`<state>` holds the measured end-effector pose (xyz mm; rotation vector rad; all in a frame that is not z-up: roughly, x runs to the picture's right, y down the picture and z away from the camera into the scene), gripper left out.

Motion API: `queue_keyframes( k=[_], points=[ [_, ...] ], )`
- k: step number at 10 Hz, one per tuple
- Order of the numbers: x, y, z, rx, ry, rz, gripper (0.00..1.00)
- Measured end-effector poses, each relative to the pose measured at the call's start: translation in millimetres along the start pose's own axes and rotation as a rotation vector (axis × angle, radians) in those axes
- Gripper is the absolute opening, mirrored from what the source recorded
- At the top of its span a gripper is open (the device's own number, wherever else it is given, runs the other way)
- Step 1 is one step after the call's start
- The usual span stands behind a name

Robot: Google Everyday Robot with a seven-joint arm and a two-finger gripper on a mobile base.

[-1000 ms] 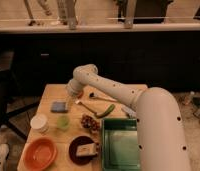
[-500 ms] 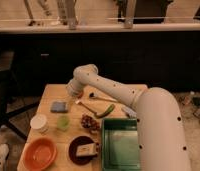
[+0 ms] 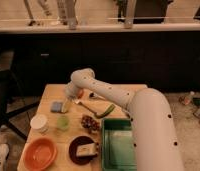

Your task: Place sponge in red bowl

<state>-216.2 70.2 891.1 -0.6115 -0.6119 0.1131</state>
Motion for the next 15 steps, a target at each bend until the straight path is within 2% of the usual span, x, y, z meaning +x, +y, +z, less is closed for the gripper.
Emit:
queue_keyframes(
  k=[4, 8, 12, 13, 15],
  points=[
    [-5.9, -0.1, 24.3, -0.010, 0.002, 0.028, 0.80],
    [7.4, 3.9, 56.9, -0.036, 0.014, 0.069, 0.80],
    [24.6, 5.8, 64.5, -0.050, 0.023, 0.117, 0.80],
    [27.8, 7.1, 64.6, -0.050, 0.024, 0.126, 0.78],
    [32.5, 9.0, 62.9, -0.043, 0.025, 0.135, 0.59]
  ],
)
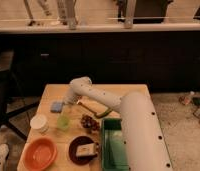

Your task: Place sponge in red bowl

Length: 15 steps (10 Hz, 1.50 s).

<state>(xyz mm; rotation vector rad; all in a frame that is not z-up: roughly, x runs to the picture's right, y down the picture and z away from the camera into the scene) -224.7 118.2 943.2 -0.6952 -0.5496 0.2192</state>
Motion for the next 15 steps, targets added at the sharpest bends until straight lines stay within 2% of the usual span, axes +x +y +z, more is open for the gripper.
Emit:
queue_keyframes(
  k=[3, 5, 6, 11, 12, 14, 15],
  points=[
    [1.0, 2.6, -3.1, 0.007, 0.001, -0.001, 0.30],
    [1.2, 3.9, -12.5, 0.024, -0.003, -0.007, 0.11],
    [-3.6, 3.0, -24.5, 0.045, -0.010, -0.017, 0.02],
    [-20.9, -1.1, -63.5, 0.108, -0.045, -0.065, 0.00],
    [-26.9, -0.9, -75.0, 0.112, -0.056, -0.086, 0.00],
    [-42.4, 2.3, -95.9, 0.092, -0.083, -0.157, 0.00],
    [-52.5, 7.4, -107.0, 0.074, -0.097, -0.227, 0.00]
  ],
)
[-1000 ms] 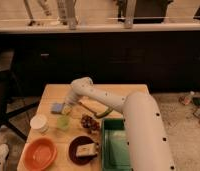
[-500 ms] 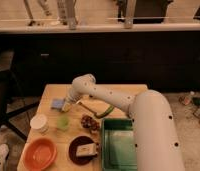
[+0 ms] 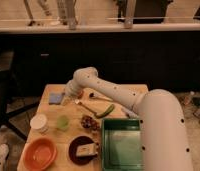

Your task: Place sponge in red bowl

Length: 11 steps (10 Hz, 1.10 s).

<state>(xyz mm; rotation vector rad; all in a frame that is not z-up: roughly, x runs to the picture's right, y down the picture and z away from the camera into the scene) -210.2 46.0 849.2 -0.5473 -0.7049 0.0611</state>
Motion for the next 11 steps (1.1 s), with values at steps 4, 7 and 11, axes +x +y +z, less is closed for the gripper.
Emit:
queue_keyframes(
  k=[4, 7, 11],
  points=[
    [-37.9, 24.2, -24.1, -0.089, -0.048, -0.297, 0.00],
    [-58.3, 41.4, -23.6, -0.178, -0.060, -0.429, 0.00],
    [-93.5, 87.8, -10.9, -0.371, -0.084, -0.696, 0.00]
  ],
)
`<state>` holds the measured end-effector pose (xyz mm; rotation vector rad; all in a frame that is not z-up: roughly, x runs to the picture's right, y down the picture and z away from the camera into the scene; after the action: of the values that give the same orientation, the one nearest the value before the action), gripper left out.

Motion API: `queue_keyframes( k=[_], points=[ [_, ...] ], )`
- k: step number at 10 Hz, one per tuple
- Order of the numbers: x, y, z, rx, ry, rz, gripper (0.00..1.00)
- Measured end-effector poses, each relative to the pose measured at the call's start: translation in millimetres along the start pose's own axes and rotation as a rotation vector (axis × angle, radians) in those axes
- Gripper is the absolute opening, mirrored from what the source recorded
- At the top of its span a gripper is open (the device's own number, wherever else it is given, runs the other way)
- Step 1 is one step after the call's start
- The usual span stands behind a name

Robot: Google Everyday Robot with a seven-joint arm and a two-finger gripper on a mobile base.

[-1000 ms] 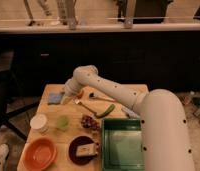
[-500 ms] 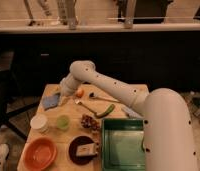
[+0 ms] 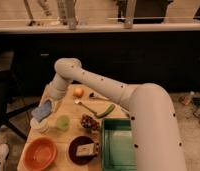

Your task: Place sponge in red bowl

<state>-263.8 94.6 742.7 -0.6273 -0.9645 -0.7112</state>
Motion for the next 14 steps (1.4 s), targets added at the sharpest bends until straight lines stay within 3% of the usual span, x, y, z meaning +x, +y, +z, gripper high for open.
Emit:
queue_keyframes(
  k=[2, 3, 9, 14],
  points=[
    [-9.3, 7.0, 8.1, -0.055, -0.023, -0.059, 0.00],
    [-12.0, 7.1, 10.6, -0.066, -0.029, -0.068, 0.00],
    [-9.4, 7.7, 10.4, -0.065, -0.030, -0.067, 0.00],
    [-35.0, 18.6, 59.4, -0.201, -0.095, -0.185, 0.00]
  ],
)
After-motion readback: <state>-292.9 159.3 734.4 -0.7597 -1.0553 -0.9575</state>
